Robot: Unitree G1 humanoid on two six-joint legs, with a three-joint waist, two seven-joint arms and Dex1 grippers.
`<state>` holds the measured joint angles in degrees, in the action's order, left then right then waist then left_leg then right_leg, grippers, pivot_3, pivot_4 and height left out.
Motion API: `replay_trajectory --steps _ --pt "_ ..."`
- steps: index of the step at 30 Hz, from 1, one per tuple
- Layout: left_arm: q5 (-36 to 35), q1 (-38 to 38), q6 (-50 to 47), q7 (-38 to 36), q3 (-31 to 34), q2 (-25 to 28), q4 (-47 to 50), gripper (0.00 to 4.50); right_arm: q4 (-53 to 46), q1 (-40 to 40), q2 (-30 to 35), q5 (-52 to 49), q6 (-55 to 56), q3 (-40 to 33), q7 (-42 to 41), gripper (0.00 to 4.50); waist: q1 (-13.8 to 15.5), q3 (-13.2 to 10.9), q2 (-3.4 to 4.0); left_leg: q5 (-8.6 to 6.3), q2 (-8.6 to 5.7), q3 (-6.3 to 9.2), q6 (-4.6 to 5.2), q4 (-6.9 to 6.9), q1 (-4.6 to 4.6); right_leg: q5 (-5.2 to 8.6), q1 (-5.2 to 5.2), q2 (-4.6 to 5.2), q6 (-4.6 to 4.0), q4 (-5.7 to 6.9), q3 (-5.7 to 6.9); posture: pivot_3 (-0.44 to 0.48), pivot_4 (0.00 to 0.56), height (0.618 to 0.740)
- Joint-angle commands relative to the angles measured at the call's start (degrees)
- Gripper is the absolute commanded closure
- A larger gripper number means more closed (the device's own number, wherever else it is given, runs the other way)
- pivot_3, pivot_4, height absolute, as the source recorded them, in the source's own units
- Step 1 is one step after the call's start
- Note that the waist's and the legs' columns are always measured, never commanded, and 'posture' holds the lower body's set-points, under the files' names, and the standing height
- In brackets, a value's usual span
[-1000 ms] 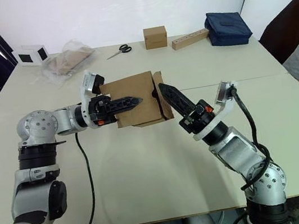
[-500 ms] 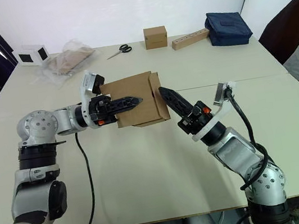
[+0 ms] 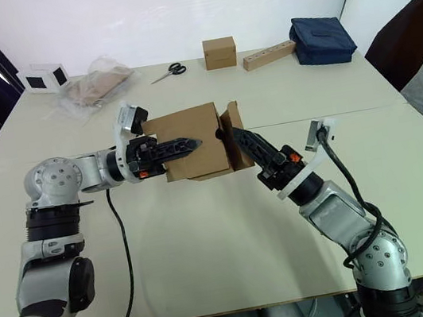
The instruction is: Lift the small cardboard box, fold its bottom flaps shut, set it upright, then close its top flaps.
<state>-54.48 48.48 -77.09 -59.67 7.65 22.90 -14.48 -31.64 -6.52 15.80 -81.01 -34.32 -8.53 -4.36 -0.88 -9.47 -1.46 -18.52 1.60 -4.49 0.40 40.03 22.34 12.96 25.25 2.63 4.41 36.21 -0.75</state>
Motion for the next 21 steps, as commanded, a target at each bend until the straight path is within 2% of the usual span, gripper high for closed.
replay_trajectory --steps 1,21 --pt "-1.5 0.0 0.4 -0.2 0.8 0.2 2.4 4.5 -0.9 -0.8 -0.1 -0.2 1.3 -1.0 -0.6 2.61 0.0 0.0 0.0 0.0 0.0 0.0 0.0 0.0 0.0 0.0 0.0 0.0 0.0 0.0 0.0 0.0 0.15 0.74" --pt "-2.1 0.2 0.3 0.8 1.2 -0.1 2.2 4.5 -3.9 1.0 -0.5 -5.8 2.4 -0.5 0.5 2.61 0.0 0.0 0.0 0.0 0.01 0.0 0.0 0.0 0.01 0.01 0.0 0.01 -0.02 -0.01 -0.01 0.0 0.15 0.74"
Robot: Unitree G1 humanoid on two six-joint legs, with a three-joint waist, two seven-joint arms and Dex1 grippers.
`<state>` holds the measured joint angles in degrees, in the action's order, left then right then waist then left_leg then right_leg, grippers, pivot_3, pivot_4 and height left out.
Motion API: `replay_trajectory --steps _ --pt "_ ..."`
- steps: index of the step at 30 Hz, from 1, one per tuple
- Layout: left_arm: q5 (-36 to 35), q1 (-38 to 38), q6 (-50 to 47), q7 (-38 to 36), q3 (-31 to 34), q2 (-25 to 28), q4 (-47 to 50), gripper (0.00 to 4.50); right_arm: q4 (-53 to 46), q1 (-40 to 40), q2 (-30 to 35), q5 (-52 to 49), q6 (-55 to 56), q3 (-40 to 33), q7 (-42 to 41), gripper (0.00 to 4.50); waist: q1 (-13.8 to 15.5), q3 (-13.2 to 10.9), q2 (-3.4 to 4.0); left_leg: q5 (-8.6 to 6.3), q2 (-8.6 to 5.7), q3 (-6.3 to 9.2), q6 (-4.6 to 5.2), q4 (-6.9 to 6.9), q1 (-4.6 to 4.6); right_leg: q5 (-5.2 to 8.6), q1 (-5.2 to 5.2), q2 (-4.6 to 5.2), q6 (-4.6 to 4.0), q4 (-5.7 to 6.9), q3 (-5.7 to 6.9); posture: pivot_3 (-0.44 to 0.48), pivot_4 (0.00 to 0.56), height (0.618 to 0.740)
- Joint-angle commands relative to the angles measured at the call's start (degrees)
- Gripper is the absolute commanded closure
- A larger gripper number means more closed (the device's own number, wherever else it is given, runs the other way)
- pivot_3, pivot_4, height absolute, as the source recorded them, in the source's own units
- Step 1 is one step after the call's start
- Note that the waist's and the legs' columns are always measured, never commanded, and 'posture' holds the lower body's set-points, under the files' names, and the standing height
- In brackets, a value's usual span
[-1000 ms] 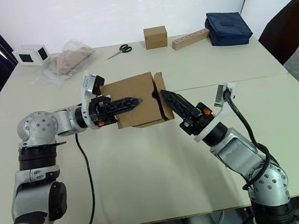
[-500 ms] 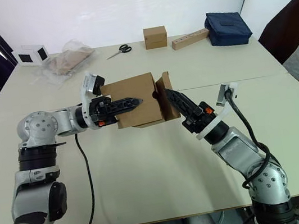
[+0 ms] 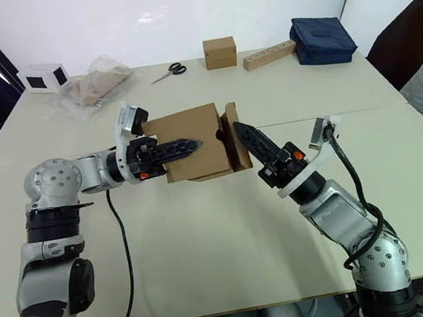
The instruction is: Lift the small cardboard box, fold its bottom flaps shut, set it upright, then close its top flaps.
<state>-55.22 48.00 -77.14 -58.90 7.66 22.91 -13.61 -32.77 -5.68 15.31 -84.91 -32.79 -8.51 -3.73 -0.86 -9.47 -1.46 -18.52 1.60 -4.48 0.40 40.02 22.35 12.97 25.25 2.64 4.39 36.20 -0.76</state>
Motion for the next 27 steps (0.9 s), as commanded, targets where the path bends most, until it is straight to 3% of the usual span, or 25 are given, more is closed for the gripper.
replay_trajectory --steps 1,5,9,27 --pt "-1.4 0.7 0.4 0.0 1.1 -0.1 1.4 4.5 -2.8 0.4 0.0 -1.5 0.9 -0.4 -0.2 2.61 0.0 0.0 0.0 0.0 0.0 0.0 0.0 0.0 0.0 0.0 0.0 0.0 0.0 0.0 0.0 0.0 0.15 0.74" --pt "-1.5 0.8 0.4 0.3 1.2 -0.3 1.4 4.5 -1.9 0.9 0.0 0.1 1.1 -0.1 -0.4 2.61 0.0 0.0 0.0 0.0 0.0 0.0 0.0 0.0 0.0 0.01 0.0 0.0 -0.01 0.0 0.0 0.0 0.15 0.74" --pt "-1.7 0.6 0.2 0.4 1.3 -0.3 1.7 4.5 -1.8 1.1 0.6 1.1 0.7 0.2 -0.9 3.63 0.0 0.0 0.0 0.0 0.0 0.0 0.0 0.0 0.0 0.01 0.0 0.0 -0.02 0.0 -0.01 0.0 0.15 0.74" --pt "-2.5 0.3 -0.1 1.2 1.7 -0.4 2.2 4.5 -0.6 0.9 1.2 11.1 1.5 1.1 -1.9 3.63 0.0 0.0 0.0 0.0 -0.01 0.0 0.0 0.0 0.0 0.02 0.0 -0.01 -0.02 -0.01 0.0 0.0 0.15 0.74"
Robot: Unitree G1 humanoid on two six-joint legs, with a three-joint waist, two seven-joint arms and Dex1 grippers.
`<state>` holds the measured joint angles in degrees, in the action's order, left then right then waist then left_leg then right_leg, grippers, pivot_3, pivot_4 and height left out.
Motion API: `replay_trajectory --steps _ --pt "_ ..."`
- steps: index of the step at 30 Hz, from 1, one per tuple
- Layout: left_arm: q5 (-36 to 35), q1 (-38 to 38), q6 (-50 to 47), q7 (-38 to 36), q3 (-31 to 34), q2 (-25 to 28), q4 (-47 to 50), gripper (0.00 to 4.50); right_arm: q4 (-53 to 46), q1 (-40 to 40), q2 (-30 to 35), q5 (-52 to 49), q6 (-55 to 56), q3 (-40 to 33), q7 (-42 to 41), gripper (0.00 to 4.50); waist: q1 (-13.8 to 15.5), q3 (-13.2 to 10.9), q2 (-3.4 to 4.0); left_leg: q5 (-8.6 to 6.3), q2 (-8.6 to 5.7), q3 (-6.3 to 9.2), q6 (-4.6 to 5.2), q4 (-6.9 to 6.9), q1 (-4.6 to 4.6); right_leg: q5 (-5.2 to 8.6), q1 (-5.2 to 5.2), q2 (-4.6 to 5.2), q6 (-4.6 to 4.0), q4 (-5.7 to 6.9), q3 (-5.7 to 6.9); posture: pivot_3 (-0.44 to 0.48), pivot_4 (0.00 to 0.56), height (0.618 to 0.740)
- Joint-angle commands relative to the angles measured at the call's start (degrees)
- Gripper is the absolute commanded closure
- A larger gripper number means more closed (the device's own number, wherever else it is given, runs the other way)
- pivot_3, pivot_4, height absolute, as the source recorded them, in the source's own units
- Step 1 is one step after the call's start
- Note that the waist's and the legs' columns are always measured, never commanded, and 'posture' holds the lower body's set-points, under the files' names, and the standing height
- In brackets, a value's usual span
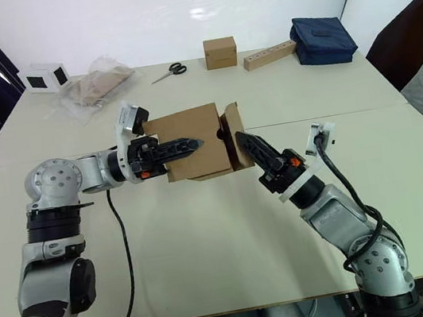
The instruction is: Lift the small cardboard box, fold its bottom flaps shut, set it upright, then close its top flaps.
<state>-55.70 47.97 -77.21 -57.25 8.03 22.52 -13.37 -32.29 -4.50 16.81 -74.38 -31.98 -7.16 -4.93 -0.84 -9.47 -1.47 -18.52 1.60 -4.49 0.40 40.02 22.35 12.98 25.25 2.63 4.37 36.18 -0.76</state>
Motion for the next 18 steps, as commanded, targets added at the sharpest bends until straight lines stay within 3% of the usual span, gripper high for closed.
replay_trajectory --steps 1,18 --pt "-1.9 0.3 0.0 -0.4 1.2 0.0 1.9 4.5 -1.1 -0.4 -0.4 0.6 0.7 -0.1 -0.7 3.63 0.0 0.0 0.0 0.0 0.0 0.0 0.0 0.0 0.0 0.0 0.0 0.0 0.0 0.0 0.0 0.0 0.15 0.74" --pt "-0.4 -0.7 3.4 1.7 -0.3 -2.2 2.9 4.5 -4.1 -1.9 -2.9 4.3 -0.2 4.4 2.1 3.63 0.0 0.0 0.0 0.0 0.0 0.0 0.0 0.0 0.02 0.0 0.0 0.01 0.0 -0.02 -0.01 0.0 0.15 0.74"
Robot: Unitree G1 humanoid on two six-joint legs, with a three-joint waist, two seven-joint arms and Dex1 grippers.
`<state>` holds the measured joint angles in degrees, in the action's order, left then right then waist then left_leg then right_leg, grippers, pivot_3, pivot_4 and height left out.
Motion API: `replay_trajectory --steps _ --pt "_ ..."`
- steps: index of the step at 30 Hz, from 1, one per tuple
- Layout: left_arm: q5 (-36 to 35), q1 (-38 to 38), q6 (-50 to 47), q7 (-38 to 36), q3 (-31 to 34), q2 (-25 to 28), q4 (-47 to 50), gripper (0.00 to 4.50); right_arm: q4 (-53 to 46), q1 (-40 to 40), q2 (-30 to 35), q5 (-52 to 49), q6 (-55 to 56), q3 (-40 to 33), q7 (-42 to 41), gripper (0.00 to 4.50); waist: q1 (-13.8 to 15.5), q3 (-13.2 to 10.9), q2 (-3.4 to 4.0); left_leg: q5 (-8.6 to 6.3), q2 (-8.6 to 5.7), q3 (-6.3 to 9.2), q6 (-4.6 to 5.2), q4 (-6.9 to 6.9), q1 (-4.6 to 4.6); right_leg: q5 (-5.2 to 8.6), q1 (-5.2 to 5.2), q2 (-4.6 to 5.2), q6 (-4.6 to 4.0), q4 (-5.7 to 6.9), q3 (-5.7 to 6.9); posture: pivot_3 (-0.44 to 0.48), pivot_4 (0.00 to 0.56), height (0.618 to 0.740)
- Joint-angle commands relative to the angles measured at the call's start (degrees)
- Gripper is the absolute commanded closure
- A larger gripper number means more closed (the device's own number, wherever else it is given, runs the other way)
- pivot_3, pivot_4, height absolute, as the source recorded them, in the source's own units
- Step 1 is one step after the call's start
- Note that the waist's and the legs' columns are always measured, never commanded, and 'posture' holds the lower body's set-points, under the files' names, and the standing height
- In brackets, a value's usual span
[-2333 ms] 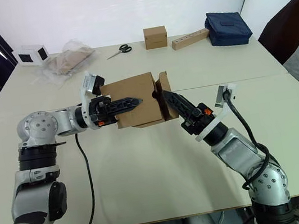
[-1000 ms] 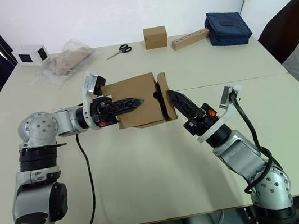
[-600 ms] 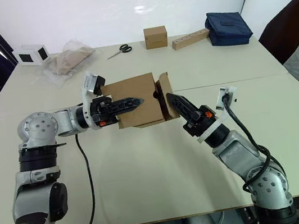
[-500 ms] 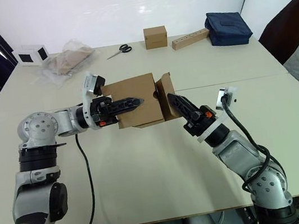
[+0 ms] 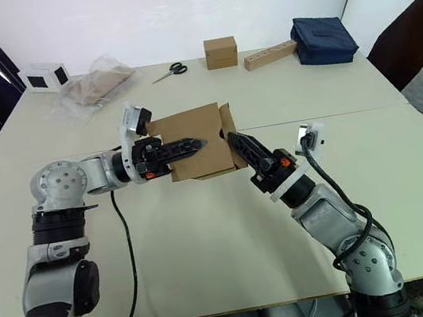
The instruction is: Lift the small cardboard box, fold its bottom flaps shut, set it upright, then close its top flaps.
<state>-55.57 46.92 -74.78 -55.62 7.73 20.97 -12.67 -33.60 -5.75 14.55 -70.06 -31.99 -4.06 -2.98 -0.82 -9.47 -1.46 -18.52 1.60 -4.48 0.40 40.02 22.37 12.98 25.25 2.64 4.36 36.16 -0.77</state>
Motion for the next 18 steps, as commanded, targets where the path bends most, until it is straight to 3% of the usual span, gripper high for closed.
replay_trajectory --steps 1,10,14,18 --pt "-0.7 0.4 0.9 0.2 0.0 -0.8 2.1 4.5 -2.8 -0.7 -0.6 0.0 -0.2 1.4 0.3 3.63 0.0 0.0 0.0 0.0 0.0 0.0 0.0 0.0 0.0 0.0 0.0 0.0 0.0 0.0 0.0 0.0 0.15 0.74" --pt "-1.3 0.1 0.5 0.4 0.1 -1.2 2.5 4.5 -3.6 -1.5 -2.0 -4.7 -0.5 1.1 3.4 3.63 0.0 0.0 0.0 0.0 0.0 0.0 0.0 0.0 0.0 0.0 0.0 -0.01 0.0 0.0 0.0 0.0 0.15 0.74" --pt "-1.3 -0.1 0.5 0.4 0.1 -1.3 2.7 4.5 -4.3 -2.6 -3.8 -13.1 1.0 -0.5 7.3 3.63 0.0 0.0 0.0 0.0 0.01 0.0 0.0 0.0 0.0 0.0 0.0 -0.01 0.0 0.0 0.0 0.0 0.15 0.74" --pt "-1.4 -0.1 0.5 0.6 0.2 -1.7 2.7 4.5 -4.1 -4.3 -3.2 -15.4 0.4 0.0 9.0 3.63 -0.1 0.0 0.0 0.0 0.01 0.0 0.0 0.0 0.0 0.0 0.0 0.0 0.0 0.0 0.0 0.0 0.15 0.74"
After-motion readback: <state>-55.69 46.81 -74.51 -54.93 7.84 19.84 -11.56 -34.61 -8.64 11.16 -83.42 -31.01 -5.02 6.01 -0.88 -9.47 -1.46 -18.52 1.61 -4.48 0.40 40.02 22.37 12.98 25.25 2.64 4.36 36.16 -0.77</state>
